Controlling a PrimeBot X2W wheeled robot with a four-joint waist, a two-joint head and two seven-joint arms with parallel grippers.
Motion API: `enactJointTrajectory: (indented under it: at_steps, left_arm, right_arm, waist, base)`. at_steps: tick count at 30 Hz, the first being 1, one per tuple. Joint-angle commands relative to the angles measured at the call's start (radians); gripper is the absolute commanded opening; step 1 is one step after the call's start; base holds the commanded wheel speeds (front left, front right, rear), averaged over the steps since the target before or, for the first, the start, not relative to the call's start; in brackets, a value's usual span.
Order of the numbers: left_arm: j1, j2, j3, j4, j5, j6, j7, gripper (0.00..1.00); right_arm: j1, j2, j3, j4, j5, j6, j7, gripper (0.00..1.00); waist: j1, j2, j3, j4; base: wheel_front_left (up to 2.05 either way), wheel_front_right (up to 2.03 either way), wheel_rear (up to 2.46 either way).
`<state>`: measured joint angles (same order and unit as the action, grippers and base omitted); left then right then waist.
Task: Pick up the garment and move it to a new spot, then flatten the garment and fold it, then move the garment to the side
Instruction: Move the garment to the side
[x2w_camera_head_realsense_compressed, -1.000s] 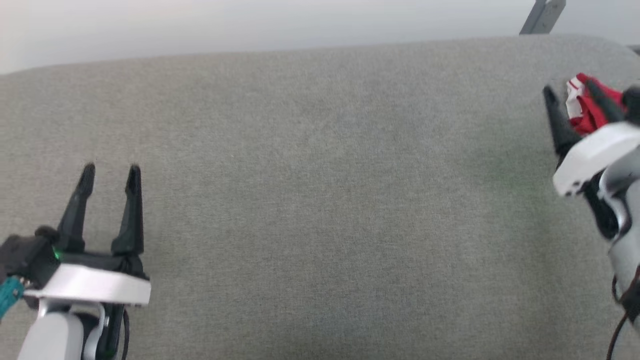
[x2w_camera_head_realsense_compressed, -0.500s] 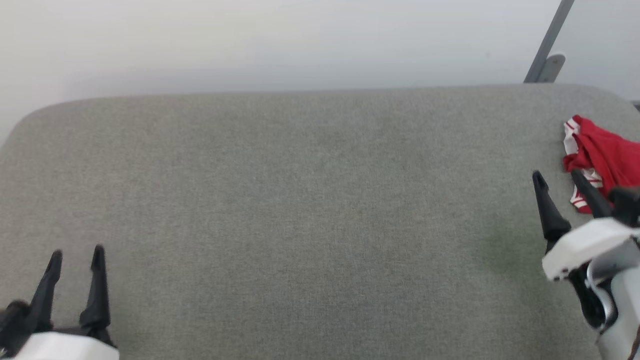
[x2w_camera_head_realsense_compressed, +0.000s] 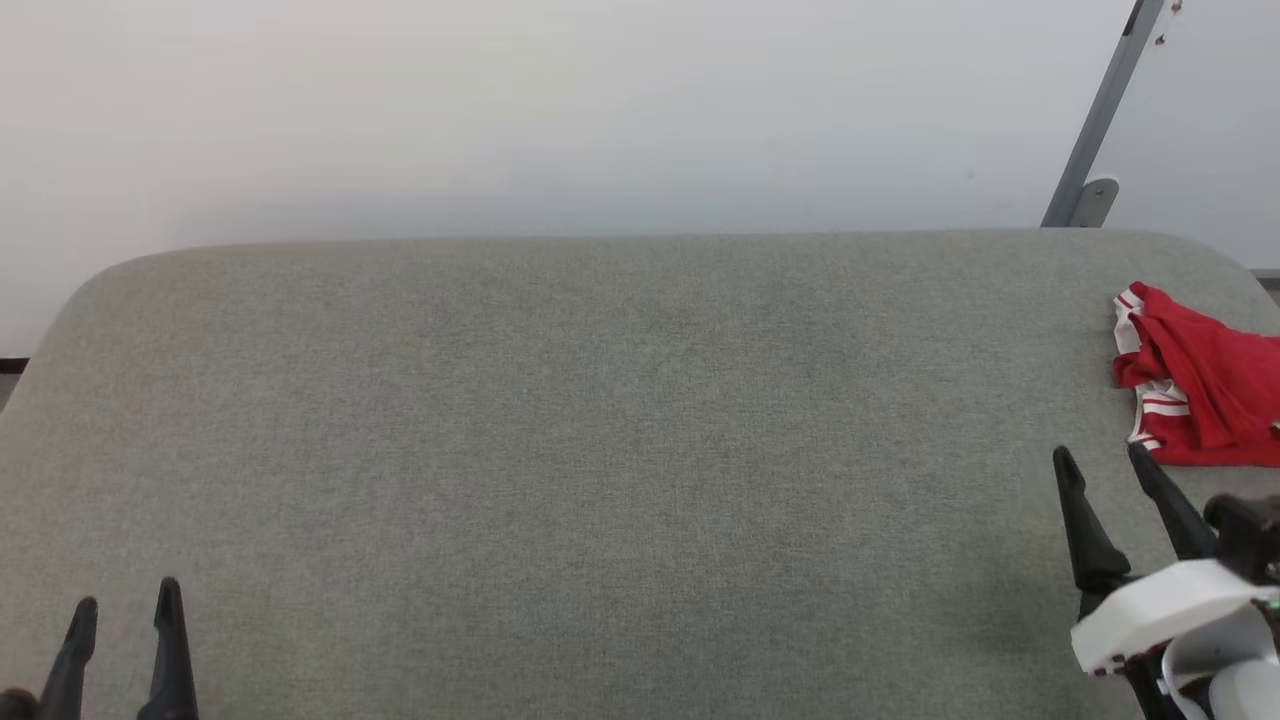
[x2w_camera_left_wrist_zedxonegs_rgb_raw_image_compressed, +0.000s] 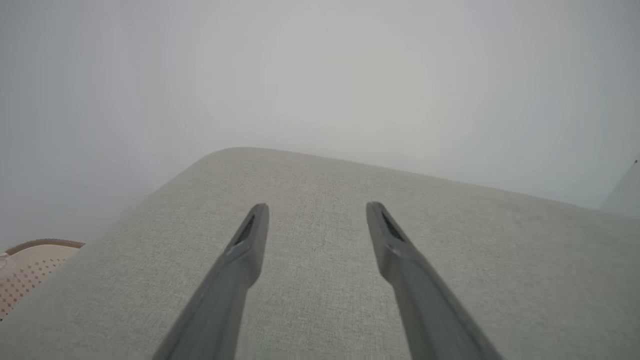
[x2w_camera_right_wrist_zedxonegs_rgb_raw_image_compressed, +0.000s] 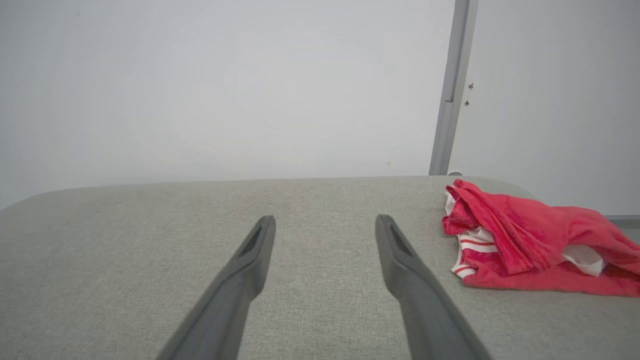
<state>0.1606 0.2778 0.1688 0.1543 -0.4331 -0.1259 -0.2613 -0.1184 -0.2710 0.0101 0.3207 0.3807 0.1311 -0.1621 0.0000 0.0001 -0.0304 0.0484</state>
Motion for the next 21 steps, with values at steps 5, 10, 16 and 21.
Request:
enactJointTrajectory:
  at_steps: [5,10,16,21]
  left_arm:
    - [0.034,-0.016,0.016,-0.003,0.007,-0.004,-0.005,1.00]
    - [0.043,-0.024,0.014,-0.011,0.001,-0.005,-0.005,1.00]
    - [0.053,-0.020,0.006,-0.022,-0.017,-0.005,-0.005,1.00]
    - [0.052,-0.012,-0.004,-0.023,-0.011,-0.005,-0.005,1.00]
  right_arm:
    - [0.064,0.023,-0.013,-0.047,-0.010,0.000,-0.009,1.00]
    - [0.109,0.044,-0.023,-0.084,-0.020,0.000,-0.005,1.00]
    - [0.138,0.066,-0.027,-0.117,-0.031,0.000,0.009,1.00]
    - [0.154,0.076,-0.033,-0.145,-0.037,0.000,0.020,1.00]
  waist:
    - [0.0000,-0.0001,-0.016,-0.005]
    - [0.0000,-0.0001,-0.025,-0.010]
    - [0.0000,-0.0001,-0.033,-0.017]
    - [0.0000,-0.0001,-0.039,-0.022]
  base:
    - [0.00,0.00,0.00]
    - [0.00,0.00,0.00]
    - [0.00,0.00,0.00]
    - [0.00,0.00,0.00]
